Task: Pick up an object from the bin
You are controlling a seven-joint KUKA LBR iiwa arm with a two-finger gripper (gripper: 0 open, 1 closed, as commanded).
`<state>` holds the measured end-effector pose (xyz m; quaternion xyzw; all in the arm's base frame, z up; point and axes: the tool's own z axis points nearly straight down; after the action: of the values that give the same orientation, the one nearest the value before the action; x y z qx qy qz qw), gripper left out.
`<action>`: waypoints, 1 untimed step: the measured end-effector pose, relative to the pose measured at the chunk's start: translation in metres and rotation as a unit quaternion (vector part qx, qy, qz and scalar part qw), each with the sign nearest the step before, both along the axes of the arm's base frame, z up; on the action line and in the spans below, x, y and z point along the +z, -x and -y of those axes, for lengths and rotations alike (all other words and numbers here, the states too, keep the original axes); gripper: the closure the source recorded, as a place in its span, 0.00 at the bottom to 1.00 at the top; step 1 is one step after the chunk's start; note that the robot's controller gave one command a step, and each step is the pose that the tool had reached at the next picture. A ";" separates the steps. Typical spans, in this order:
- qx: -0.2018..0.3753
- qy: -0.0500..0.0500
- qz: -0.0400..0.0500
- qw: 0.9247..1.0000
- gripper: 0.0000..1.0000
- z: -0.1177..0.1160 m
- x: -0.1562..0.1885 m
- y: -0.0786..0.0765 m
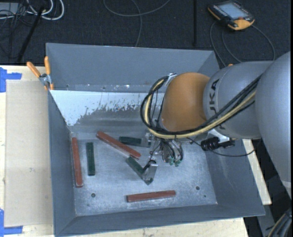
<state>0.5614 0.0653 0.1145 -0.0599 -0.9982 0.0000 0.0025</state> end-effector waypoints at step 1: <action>-0.003 0.000 0.003 1.000 0.00 -0.007 0.008 0.005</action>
Offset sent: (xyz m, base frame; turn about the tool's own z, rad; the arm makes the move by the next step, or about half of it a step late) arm -0.0099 0.0089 -0.0445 0.2133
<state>0.5565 0.0727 0.1220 -0.0632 -0.9980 -0.0004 -0.0005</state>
